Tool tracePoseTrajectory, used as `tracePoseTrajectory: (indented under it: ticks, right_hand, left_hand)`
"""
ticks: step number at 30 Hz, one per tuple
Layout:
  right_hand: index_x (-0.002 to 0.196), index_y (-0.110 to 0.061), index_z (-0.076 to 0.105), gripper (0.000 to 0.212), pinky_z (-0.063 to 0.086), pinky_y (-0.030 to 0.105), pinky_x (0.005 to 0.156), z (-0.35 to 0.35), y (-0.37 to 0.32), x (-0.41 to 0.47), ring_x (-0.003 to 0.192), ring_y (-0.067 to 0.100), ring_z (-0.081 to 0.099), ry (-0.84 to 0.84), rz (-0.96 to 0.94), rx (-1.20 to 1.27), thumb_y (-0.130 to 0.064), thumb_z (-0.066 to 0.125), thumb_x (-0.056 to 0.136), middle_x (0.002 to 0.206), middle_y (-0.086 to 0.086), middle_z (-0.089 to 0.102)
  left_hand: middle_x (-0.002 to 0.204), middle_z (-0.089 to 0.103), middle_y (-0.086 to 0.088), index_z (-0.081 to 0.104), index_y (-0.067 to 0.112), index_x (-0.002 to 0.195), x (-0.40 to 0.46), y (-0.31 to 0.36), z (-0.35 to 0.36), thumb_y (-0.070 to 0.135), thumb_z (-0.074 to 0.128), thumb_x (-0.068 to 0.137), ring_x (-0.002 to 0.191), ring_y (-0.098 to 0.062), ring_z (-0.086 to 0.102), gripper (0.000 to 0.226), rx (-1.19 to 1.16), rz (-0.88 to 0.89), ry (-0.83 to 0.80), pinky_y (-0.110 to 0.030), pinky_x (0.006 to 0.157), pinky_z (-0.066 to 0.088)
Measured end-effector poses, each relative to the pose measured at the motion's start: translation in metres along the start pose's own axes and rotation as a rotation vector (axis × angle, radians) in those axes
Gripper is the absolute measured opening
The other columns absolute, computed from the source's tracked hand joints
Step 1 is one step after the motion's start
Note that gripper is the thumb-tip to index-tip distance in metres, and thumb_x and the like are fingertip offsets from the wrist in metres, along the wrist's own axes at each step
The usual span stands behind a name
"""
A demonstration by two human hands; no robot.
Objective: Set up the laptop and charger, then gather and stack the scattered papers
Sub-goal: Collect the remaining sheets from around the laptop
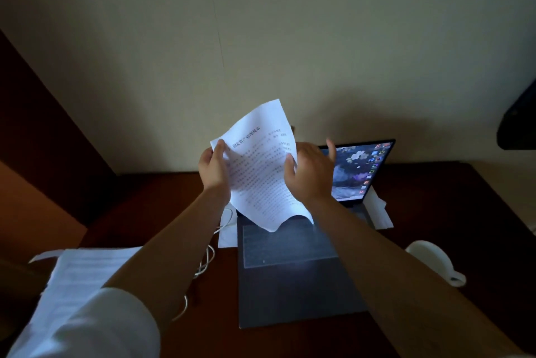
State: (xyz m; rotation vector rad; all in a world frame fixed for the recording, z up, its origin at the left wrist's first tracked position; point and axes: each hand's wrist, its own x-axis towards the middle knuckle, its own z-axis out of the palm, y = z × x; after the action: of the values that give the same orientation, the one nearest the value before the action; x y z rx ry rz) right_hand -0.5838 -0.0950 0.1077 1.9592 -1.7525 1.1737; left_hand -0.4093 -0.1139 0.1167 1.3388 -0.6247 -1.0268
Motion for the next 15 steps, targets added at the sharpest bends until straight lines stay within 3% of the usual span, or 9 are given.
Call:
tracePoseTrajectory:
  ticks: [3, 7, 11, 13, 15]
  right_hand:
    - [0.064, -0.010, 0.056, 0.030, 0.033, 0.040, 0.102, -0.021, -0.001, -0.011, 0.048, 0.021, 0.050, 0.066, -0.009, -0.025, -0.023, 0.044, 0.088, 0.048, 0.001, 0.050]
    - [0.058, -0.008, 0.057, 0.035, 0.048, 0.038, 0.090, -0.044, -0.004, -0.033, 0.036, 0.023, 0.041, 0.103, 0.002, -0.048, -0.023, 0.044, 0.086, 0.038, 0.004, 0.044]
    - [0.048, -0.014, 0.039, 0.035, 0.047, 0.029, 0.064, -0.065, -0.011, -0.056, 0.035, 0.022, 0.031, 0.044, 0.018, 0.015, -0.022, 0.044, 0.082, 0.036, 0.002, 0.034]
    - [0.051, -0.015, 0.033, 0.035, 0.033, 0.024, 0.054, -0.074, -0.009, -0.068, 0.039, 0.020, 0.029, -0.089, 0.093, 0.078, -0.025, 0.038, 0.085, 0.041, 0.000, 0.029]
    - [0.059, -0.013, 0.040, 0.039, 0.033, 0.026, 0.056, -0.080, -0.003, -0.079, 0.049, 0.019, 0.042, -0.346, 0.245, 0.095, -0.029, 0.034, 0.094, 0.051, -0.001, 0.040]
  left_hand:
    - [0.072, 0.042, 0.000, 0.043, 0.020, 0.071, -0.018, 0.001, -0.009, 0.033, 0.053, 0.090, 0.070, -0.017, 0.042, 0.026, 0.051, -0.013, -0.007, -0.031, 0.067, 0.035]
    - [0.078, 0.050, -0.007, 0.053, 0.014, 0.078, -0.042, -0.002, -0.022, 0.036, 0.058, 0.084, 0.073, -0.018, 0.048, 0.024, 0.166, -0.027, -0.047, -0.032, 0.068, 0.040]
    - [0.084, 0.067, -0.006, 0.066, 0.012, 0.081, -0.058, -0.001, -0.036, 0.032, 0.062, 0.085, 0.077, -0.024, 0.063, 0.021, 0.214, -0.162, -0.160, -0.035, 0.077, 0.051]
    - [0.092, 0.071, -0.009, 0.069, 0.010, 0.093, -0.059, -0.001, -0.044, 0.034, 0.065, 0.083, 0.084, -0.027, 0.068, 0.027, 0.253, -0.303, -0.258, -0.041, 0.082, 0.056]
    - [0.095, 0.070, -0.011, 0.067, 0.007, 0.095, -0.061, -0.002, -0.049, 0.032, 0.063, 0.084, 0.087, -0.028, 0.068, 0.027, 0.324, -0.429, -0.355, -0.043, 0.085, 0.055]
